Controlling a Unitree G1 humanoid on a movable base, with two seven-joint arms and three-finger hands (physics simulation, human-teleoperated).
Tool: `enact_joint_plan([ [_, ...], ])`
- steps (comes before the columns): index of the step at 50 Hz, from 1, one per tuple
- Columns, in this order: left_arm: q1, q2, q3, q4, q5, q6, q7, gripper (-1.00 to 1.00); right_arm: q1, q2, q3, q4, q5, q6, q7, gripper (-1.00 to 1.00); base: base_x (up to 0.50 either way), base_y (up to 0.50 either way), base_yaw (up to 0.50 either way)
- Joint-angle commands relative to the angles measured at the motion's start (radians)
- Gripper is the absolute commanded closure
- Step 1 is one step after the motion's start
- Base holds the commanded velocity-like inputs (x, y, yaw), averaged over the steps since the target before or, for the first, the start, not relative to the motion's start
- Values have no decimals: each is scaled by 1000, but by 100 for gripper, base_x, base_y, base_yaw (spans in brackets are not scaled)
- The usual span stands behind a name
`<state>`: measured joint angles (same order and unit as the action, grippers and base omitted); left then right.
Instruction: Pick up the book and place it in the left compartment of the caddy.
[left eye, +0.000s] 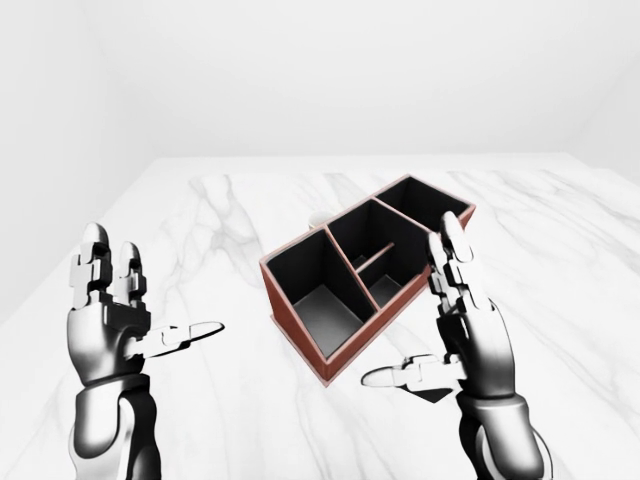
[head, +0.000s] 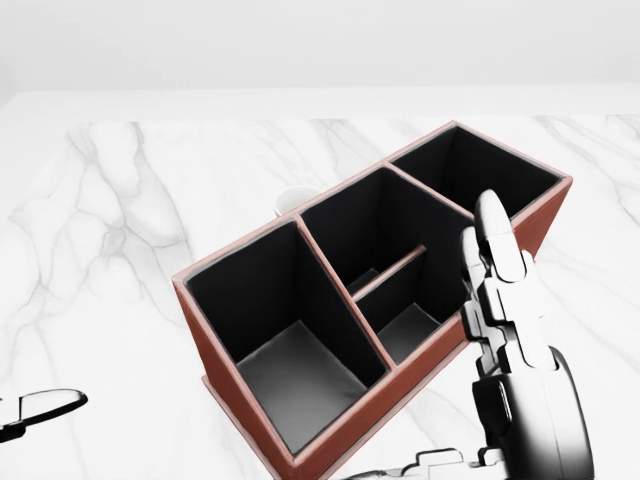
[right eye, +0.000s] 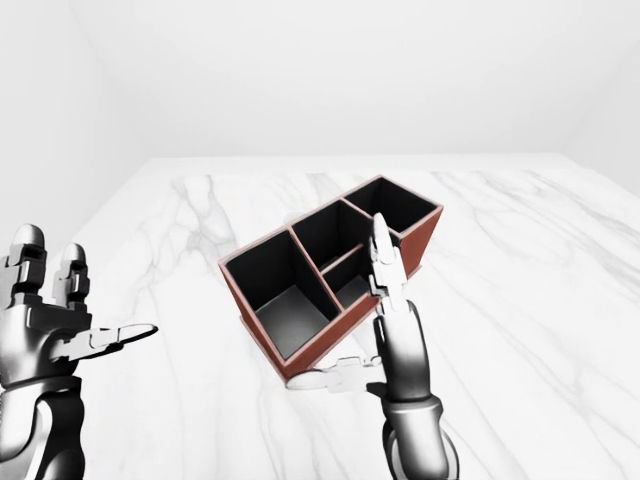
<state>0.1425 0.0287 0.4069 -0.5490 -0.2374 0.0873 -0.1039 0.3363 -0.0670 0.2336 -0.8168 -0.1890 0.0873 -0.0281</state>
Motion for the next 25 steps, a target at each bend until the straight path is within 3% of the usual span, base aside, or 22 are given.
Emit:
enact_joint_plan([
  [1,1,2,-6,5,6,0,5,-100,94,-22,-28,-62,74,0,-2,-100,0,0,0],
  [6,0,-1,-13,7,14,0,5,-100,135,-24,-56,-124,77,0,16,-100,0,0,0],
  [13,1,0,-7,-4,6,0,6,-100,170,-53,-15,-133,22,0,34,-100,0,0,0],
  [25,0,-2,-10,-8,9,0,3,-100,195,-65,-26,-158,-40,0,90,-100,0,0,0],
])
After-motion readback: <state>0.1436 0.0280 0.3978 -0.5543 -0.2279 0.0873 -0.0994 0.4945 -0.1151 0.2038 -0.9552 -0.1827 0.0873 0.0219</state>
